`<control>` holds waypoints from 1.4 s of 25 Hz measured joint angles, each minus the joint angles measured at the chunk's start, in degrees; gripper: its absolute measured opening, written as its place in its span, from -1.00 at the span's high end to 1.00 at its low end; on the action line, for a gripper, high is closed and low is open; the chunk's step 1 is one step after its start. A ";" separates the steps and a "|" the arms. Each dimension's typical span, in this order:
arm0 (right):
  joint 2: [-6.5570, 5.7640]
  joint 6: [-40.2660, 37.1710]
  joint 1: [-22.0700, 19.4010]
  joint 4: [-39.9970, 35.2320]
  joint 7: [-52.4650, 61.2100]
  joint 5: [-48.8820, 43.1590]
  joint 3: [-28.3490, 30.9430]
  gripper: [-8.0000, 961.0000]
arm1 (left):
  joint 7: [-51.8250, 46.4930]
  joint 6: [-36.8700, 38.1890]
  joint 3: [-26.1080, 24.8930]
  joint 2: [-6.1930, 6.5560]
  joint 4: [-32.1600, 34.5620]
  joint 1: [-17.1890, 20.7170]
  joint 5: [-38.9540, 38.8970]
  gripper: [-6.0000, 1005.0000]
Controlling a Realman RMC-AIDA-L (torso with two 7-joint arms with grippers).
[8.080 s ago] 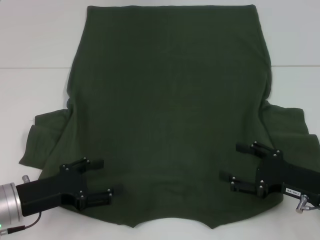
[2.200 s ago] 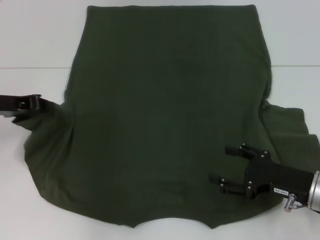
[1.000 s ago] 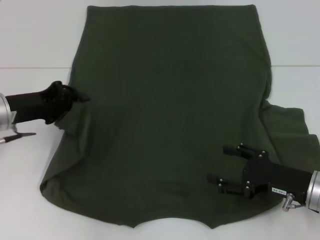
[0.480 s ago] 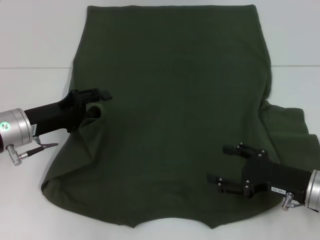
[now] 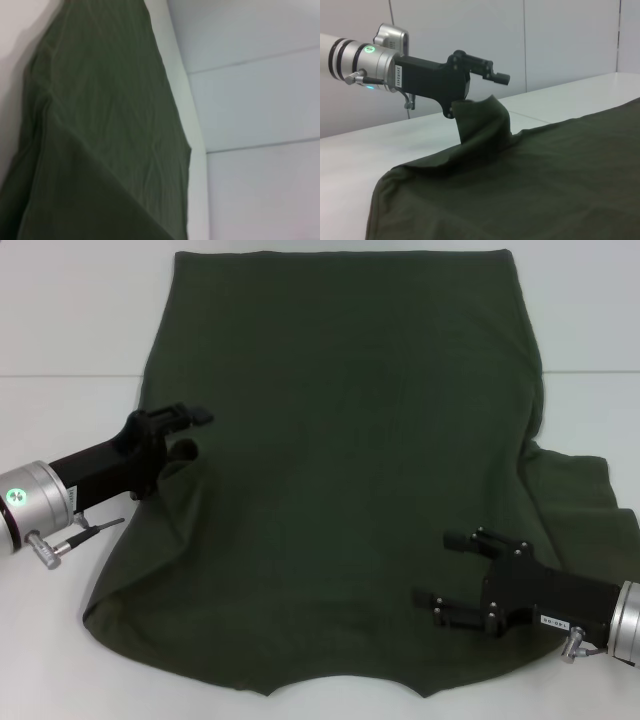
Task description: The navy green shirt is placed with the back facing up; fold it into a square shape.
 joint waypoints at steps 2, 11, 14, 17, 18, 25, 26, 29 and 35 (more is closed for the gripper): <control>0.00 0.01 0.02 0.01 0.00 0.00 0.00 -0.93 | 0.82 -0.75 -0.32 -0.67 -1.51 0.16 -1.64 -0.10; 0.00 0.22 0.00 0.00 0.00 0.00 0.00 -0.93 | 7.20 -7.42 2.28 -2.85 -3.75 -0.23 -1.62 -0.10; 0.00 0.27 0.03 -0.02 0.00 0.05 0.00 -0.93 | 9.21 -8.01 4.14 -3.13 -3.59 -0.33 -1.72 -0.10; 0.00 0.33 0.09 -0.02 0.00 0.07 0.00 -0.93 | 10.04 -7.31 5.25 -3.33 -3.56 -0.48 -1.93 -0.10; 0.00 0.34 0.15 -0.07 0.00 0.07 0.00 -0.93 | 10.22 -7.01 5.70 -3.43 -3.60 -0.54 -1.93 -0.10; 0.00 0.60 0.31 -0.08 0.00 0.30 0.00 -0.93 | 8.98 -6.18 4.57 -2.61 -3.22 0.83 -3.19 -0.10; 0.00 0.72 0.35 -0.07 0.00 0.33 0.10 -0.93 | 8.02 -5.77 4.51 -2.30 -2.84 1.37 -3.09 -0.10; 0.00 1.21 0.31 0.02 0.17 0.43 0.30 -0.93 | 4.96 -4.79 4.50 -1.64 -1.65 3.05 -2.70 -0.10; 0.00 1.73 0.26 0.03 0.38 0.44 0.35 -0.93 | -0.40 -4.89 4.50 -1.23 0.16 5.57 -0.15 -0.10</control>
